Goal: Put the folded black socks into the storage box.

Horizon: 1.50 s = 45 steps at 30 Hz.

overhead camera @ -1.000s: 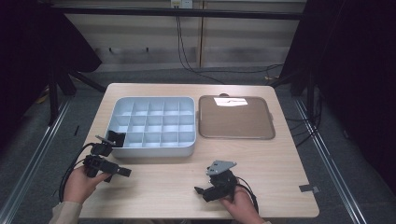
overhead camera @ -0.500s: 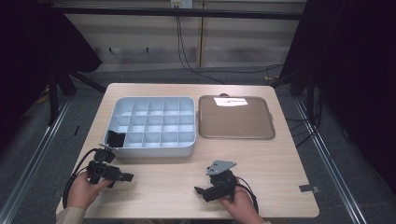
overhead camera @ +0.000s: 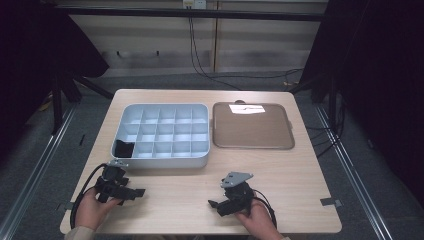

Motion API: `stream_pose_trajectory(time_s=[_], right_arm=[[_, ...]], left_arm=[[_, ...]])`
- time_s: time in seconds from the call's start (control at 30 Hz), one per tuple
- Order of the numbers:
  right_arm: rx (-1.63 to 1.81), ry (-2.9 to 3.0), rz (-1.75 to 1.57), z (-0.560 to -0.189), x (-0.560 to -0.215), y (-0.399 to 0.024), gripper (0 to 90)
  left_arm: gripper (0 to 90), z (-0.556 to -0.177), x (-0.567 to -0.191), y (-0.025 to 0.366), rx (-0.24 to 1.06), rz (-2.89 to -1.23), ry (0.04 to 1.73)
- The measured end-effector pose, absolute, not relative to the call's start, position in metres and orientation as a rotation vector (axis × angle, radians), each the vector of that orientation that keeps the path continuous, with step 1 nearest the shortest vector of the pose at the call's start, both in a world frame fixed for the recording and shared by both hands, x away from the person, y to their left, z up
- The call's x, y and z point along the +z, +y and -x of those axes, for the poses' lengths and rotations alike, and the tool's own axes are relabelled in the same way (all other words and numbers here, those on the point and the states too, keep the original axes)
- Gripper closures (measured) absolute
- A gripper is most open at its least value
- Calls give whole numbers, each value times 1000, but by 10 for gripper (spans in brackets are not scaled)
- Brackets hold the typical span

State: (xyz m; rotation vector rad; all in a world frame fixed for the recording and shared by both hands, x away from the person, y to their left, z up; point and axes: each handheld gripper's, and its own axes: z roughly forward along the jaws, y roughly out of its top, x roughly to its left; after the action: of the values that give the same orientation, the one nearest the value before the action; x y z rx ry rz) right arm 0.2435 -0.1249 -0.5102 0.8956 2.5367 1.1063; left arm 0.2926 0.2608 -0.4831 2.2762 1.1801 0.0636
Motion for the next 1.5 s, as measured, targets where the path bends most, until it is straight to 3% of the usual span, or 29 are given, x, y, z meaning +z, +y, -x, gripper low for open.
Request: stream_pose_trajectory(time_s=[0.6, 1.17, 1.5], right_arm=[[1107, 2537, -896, -243, -510, -125, 148], [1107, 2536, -895, -243, -510, -125, 148], [1107, 2535, -889, -244, -510, -125, 146]], left_arm=[[136, -277, -496, 249, 315, -2295, 1035], [0, -277, -505, 247, 352, -2243, 996], [0, -278, -509, 251, 374, -2202, 973]])
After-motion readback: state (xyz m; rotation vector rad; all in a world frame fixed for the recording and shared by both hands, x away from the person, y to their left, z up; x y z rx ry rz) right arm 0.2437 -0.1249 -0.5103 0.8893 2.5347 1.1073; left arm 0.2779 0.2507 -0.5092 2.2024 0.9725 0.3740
